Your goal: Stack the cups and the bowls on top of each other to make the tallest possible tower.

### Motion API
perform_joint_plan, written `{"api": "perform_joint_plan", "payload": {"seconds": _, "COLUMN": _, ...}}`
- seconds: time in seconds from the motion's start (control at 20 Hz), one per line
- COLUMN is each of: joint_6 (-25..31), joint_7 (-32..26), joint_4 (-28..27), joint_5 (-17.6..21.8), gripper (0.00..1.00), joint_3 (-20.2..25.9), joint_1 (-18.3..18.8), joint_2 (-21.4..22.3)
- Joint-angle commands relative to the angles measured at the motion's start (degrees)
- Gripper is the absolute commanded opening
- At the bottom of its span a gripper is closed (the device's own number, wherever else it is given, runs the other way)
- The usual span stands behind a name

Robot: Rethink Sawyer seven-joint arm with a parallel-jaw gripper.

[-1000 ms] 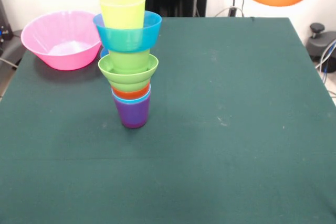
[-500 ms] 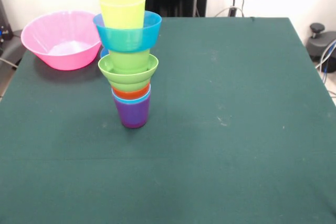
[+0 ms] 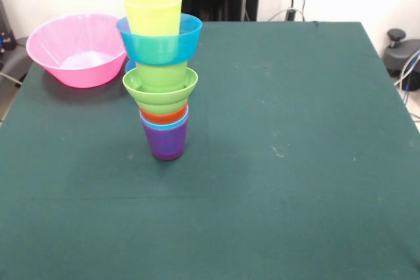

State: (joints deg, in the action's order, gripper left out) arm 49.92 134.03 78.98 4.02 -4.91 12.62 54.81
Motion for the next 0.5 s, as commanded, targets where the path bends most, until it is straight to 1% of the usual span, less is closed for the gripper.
{"api": "perform_joint_plan", "payload": {"seconds": 0.05, "joint_6": -1.79, "joint_7": -20.34, "joint_4": 8.78, "joint_5": 3.31, "gripper": 0.00, "joint_3": 8.98, "joint_1": 4.21, "joint_2": 0.78}}
{"api": "perform_joint_plan", "payload": {"seconds": 0.5, "joint_6": -2.38, "joint_7": -22.61, "joint_4": 12.60, "joint_5": 1.28, "gripper": 0.00, "joint_3": 13.14, "joint_1": 9.29, "joint_2": 2.93}}
